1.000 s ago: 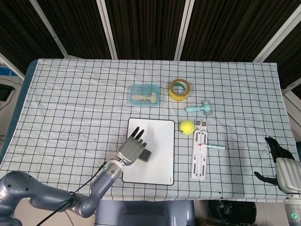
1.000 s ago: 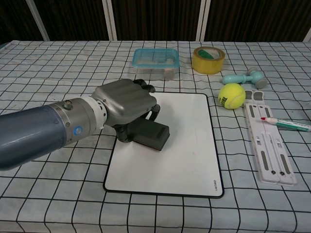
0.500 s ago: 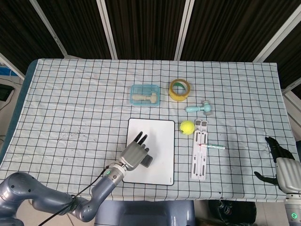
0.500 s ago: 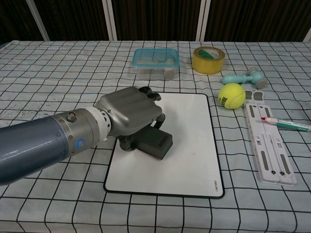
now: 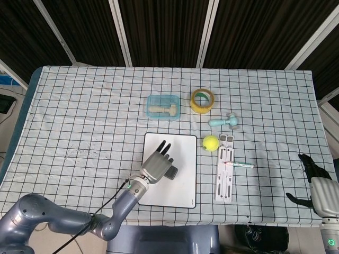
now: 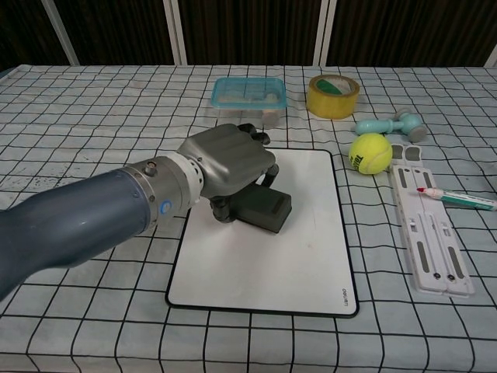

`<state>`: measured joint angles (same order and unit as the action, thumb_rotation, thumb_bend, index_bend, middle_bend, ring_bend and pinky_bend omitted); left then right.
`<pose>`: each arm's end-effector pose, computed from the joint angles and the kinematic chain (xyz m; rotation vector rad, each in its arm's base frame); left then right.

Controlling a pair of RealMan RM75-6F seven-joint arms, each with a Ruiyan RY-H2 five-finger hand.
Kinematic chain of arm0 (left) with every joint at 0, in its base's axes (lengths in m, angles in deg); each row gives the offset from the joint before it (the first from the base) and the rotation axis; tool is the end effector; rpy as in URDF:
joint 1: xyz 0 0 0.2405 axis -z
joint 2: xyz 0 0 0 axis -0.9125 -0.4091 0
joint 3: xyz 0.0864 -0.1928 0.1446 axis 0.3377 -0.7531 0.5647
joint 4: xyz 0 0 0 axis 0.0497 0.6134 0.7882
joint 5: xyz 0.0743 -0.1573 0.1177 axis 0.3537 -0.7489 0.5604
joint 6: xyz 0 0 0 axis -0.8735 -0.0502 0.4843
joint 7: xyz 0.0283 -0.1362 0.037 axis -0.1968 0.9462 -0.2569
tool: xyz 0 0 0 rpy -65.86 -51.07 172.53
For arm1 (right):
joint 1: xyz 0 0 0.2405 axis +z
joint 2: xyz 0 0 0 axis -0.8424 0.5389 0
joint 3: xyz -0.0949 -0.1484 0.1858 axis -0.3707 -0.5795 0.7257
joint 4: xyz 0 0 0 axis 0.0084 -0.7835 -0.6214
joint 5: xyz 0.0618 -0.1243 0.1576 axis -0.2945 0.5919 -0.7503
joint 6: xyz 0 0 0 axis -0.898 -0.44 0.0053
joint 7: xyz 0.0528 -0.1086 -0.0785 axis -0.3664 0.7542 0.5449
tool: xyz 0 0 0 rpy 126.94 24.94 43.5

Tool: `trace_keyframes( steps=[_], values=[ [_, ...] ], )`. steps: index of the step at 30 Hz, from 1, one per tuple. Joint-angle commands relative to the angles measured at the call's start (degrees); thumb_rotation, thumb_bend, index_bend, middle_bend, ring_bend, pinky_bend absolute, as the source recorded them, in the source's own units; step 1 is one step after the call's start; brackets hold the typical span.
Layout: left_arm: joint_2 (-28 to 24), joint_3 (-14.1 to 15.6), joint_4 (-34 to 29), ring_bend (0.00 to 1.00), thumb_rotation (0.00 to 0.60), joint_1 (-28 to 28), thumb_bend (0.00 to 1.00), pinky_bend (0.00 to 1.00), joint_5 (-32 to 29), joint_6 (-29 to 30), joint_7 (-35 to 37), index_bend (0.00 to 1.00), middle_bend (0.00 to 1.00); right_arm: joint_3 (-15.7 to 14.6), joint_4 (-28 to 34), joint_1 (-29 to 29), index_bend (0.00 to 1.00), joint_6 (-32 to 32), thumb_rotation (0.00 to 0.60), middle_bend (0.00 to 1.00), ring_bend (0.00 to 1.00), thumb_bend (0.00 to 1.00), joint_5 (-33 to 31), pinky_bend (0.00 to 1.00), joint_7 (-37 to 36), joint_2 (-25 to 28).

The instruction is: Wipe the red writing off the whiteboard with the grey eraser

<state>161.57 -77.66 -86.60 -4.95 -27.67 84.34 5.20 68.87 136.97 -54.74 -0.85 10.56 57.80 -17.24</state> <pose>-0.0394 0.2999 -0.1127 -2.1759 -0.4026 -0.6396 -0.3137 -0.1725 0.1702 1.2760 -1.0387 0.8917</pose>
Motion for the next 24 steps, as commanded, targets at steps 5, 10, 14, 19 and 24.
trace_keyframes(
  steps=[5,10,14,19,24],
  values=[
    [-0.19,-2.53,4.21,0.00,0.600,0.01,0.36,0.01,-1.72,-0.58,1.78,0.44,0.49,-0.06,-0.03,-0.02,0.06,0.00,0.600,0.11,0.20,0.08,0.10,0.21,-0.06,0.03],
    [-1.91,-3.67,4.54,0.00,0.600,-0.14,0.36,0.01,-1.98,-0.87,2.84,0.44,0.49,-0.10,-0.04,0.00,0.06,0.04,0.600,0.11,0.20,0.08,0.12,0.21,0.06,-0.07],
    [-4.84,-4.43,1.00,0.00,0.600,-0.35,0.36,0.01,-1.07,0.16,3.07,0.44,0.49,-0.11,-0.06,0.02,0.06,0.04,0.600,0.11,0.20,0.08,0.15,0.21,0.22,-0.15],
    [-10.70,-4.50,-6.08,0.00,0.600,-1.13,0.36,0.01,-0.85,3.12,0.79,0.44,0.49,-0.10,-0.08,-0.05,0.06,-0.05,0.600,0.11,0.20,0.08,0.11,0.22,0.12,-0.10],
    [-19.94,-3.91,-13.73,0.00,0.600,-3.58,0.36,0.01,-0.63,6.53,0.03,0.44,0.49,-0.18,-0.04,-0.11,0.06,-0.19,0.600,0.11,0.20,0.08,0.32,0.21,0.15,-0.10]
  ],
)
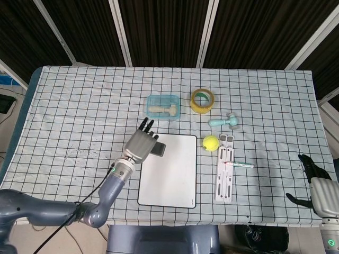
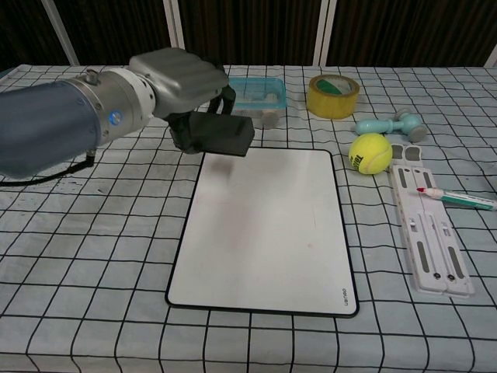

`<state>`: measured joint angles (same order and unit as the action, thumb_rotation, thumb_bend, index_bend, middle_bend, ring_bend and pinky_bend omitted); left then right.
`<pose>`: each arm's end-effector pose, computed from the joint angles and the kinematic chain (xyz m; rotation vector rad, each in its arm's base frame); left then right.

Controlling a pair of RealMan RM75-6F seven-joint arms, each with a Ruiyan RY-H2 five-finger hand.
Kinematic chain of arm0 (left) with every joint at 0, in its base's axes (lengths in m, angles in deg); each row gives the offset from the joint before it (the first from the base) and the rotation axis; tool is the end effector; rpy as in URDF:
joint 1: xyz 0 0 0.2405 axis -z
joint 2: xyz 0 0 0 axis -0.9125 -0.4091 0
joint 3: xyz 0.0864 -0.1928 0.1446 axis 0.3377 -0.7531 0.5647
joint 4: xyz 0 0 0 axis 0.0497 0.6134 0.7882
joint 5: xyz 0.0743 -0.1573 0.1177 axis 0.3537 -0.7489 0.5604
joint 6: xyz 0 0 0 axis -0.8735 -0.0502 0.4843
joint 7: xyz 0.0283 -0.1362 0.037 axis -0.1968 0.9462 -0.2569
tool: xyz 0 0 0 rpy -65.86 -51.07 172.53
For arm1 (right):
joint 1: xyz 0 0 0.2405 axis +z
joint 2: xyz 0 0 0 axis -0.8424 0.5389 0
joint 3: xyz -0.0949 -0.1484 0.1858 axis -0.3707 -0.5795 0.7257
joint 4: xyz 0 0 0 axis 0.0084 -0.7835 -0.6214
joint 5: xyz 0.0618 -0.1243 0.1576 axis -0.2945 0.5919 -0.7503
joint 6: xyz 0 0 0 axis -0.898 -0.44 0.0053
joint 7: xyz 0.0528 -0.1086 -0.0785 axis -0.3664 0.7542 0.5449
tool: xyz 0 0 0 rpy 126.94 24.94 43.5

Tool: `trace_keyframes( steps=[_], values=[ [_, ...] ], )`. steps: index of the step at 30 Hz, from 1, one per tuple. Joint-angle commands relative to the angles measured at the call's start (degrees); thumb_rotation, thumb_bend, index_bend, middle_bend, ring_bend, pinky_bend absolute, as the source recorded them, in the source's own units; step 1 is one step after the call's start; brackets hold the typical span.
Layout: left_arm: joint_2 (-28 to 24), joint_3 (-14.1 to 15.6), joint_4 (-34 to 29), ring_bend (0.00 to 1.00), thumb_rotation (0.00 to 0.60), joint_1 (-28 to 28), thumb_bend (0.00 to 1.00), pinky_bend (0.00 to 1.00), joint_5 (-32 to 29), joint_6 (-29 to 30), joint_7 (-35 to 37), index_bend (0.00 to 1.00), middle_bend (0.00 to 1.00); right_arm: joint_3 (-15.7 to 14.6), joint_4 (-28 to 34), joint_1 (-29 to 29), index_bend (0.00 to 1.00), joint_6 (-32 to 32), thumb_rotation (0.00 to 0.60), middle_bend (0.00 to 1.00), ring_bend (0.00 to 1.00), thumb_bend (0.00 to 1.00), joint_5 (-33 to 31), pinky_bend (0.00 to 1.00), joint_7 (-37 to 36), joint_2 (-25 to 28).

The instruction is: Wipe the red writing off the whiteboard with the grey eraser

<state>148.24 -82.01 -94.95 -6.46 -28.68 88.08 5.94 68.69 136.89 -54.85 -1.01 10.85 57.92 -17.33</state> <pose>-0.0484 0.3431 -0.0325 -1.9843 -0.4187 -0.6709 -0.3136 -0.1714 0.1695 1.2800 -1.0366 0.8904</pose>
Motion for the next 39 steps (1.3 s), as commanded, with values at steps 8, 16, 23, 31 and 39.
trace_keyframes(
  steps=[8,16,23,31,39],
  values=[
    [-16.22,4.00,-6.10,0.00,0.600,-6.70,0.36,0.01,2.69,0.06,6.41,0.44,0.49,0.07,0.25,0.19,0.06,0.16,0.600,0.11,0.20,0.08,-0.07,0.21,0.70,-0.18],
    [-18.03,7.52,0.14,0.00,0.600,-10.28,0.36,0.01,7.72,-4.93,16.15,0.44,0.49,0.17,0.34,0.21,0.06,0.23,0.600,0.11,0.20,0.08,-0.44,0.21,0.98,-0.30],
    [-15.12,10.03,5.98,0.00,0.600,-12.01,0.36,0.01,10.20,-7.89,19.65,0.44,0.48,0.20,0.14,0.15,0.06,-0.09,0.600,0.11,0.20,0.08,-0.22,0.21,1.03,-0.46],
    [-11.51,10.78,10.59,0.00,0.600,-12.72,0.35,0.01,11.35,-9.43,20.62,0.43,0.48,0.30,0.10,0.20,0.06,-0.11,0.600,0.11,0.20,0.08,-0.19,0.21,0.82,-0.33],
    [-9.78,11.01,11.39,0.00,0.600,-12.86,0.26,0.01,12.16,-9.61,19.54,0.32,0.41,0.25,0.09,0.15,0.06,-0.12,0.600,0.11,0.20,0.08,-0.16,0.21,0.71,-0.26]
  ],
)
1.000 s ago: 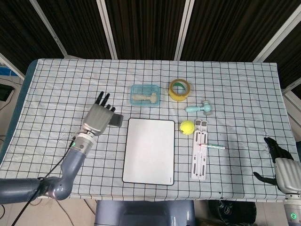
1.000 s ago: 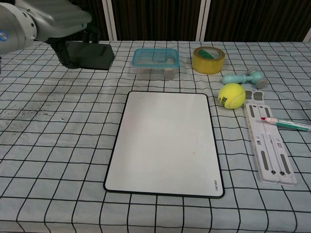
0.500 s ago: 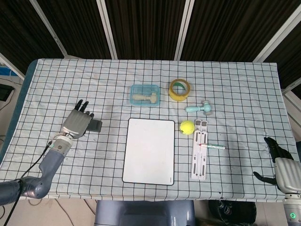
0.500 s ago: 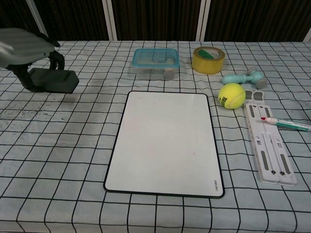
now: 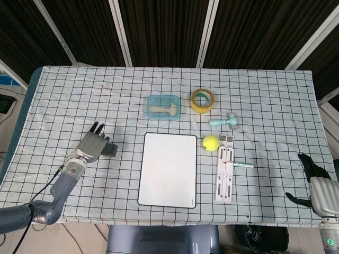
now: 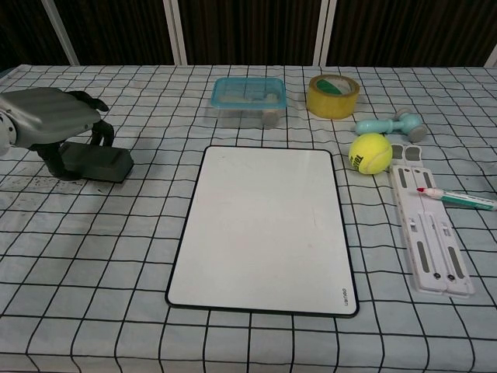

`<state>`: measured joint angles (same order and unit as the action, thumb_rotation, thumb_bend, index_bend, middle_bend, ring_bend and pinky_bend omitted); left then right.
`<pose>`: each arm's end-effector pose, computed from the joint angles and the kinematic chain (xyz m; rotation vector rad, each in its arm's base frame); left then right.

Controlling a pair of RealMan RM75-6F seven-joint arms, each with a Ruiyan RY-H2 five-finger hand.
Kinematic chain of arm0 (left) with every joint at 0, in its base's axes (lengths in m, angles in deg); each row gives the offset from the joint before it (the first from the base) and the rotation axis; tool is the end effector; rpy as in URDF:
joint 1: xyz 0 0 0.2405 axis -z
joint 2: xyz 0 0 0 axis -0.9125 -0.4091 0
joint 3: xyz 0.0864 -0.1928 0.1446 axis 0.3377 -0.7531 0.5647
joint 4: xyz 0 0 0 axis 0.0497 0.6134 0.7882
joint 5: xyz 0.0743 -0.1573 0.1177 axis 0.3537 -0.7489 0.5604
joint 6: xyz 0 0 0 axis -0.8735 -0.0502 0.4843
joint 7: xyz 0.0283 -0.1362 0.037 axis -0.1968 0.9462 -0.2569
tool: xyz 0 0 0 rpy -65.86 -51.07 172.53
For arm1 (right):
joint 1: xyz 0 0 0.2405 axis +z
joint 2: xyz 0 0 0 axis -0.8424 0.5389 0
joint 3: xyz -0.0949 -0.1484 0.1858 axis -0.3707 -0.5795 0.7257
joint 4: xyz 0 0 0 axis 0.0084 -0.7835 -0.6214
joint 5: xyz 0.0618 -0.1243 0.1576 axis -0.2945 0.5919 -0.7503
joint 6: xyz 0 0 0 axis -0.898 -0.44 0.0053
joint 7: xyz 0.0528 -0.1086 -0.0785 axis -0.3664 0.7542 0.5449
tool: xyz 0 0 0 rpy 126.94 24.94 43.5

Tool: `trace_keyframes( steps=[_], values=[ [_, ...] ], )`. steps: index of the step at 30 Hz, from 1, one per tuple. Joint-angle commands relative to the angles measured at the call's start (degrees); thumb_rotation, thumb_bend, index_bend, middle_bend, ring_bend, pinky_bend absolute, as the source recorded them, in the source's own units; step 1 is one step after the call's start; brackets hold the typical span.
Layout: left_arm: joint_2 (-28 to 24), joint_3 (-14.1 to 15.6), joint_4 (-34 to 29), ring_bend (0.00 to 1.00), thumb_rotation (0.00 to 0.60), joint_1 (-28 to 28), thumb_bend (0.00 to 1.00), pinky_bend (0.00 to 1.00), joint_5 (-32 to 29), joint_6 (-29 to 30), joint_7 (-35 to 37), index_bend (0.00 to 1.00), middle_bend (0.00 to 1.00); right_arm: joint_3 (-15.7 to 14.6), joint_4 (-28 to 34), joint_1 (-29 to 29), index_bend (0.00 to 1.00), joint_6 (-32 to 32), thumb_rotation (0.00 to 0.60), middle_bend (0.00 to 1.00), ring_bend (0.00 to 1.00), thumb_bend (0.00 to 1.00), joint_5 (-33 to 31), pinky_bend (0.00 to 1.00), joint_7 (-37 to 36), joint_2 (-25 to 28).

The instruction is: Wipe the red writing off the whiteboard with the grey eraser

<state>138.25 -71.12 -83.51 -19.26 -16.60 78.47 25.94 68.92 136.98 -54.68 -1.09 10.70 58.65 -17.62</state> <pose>-0.2054 0.3480 0.0065 -1.9871 -0.5353 -0.4307 -0.3124 -0.1731 0.1686 1.2805 -1.0281 0.8903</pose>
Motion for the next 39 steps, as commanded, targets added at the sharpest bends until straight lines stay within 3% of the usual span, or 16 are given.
trace_keyframes(
  steps=[1,7,10,15,20,26,32,39],
  values=[
    [0.24,0.20,-0.19,0.00,0.600,-0.10,0.24,0.01,0.08,0.02,-0.80,0.30,0.39,0.03,0.01,-0.03,0.06,-0.05,0.600,0.11,0.20,0.08,-0.04,0.21,-0.05,0.05],
    [-1.14,1.00,-2.44,0.00,0.600,-0.07,0.12,0.01,-2.14,-0.31,-4.66,0.09,0.17,0.03,0.05,0.00,0.06,0.08,0.600,0.11,0.20,0.08,-0.12,0.21,-0.12,0.16],
    [-2.87,0.94,-5.62,0.00,0.600,0.14,0.10,0.01,-3.07,0.55,-6.72,0.03,0.12,0.10,0.08,0.03,0.06,0.04,0.600,0.11,0.20,0.08,-0.14,0.21,-0.08,0.18],
    [-7.40,0.59,-13.78,0.00,0.600,-0.65,0.10,0.01,-1.38,4.65,-7.68,0.01,0.10,0.16,0.11,0.05,0.06,-0.05,0.600,0.11,0.20,0.08,-0.13,0.21,0.02,0.15],
    [-14.27,0.91,-24.23,0.00,0.600,-4.18,0.10,0.01,2.93,12.54,-6.42,0.00,0.07,0.15,-0.03,0.00,0.06,-0.25,0.600,0.11,0.20,0.08,0.02,0.21,0.09,0.00],
    [-23.17,5.27,-34.19,0.00,0.600,-10.75,0.10,0.01,10.83,21.10,-4.62,0.00,0.05,0.49,-1.27,0.01,0.06,-1.66,0.600,0.10,0.20,0.08,1.03,0.21,1.40,-0.52],
    [-28.61,9.64,-36.07,0.00,0.600,-16.78,0.10,0.01,19.86,26.25,0.99,0.00,0.04,0.63,-2.82,-0.11,0.06,-3.22,0.600,0.09,0.19,0.08,2.04,0.21,3.60,-1.40],
    [-31.60,12.72,-31.78,0.00,0.600,-22.80,0.10,0.01,30.57,31.80,10.84,0.00,0.03,0.55,-3.27,-0.17,0.06,-3.78,0.600,0.08,0.19,0.07,2.82,0.21,3.32,-1.75]
  ],
)
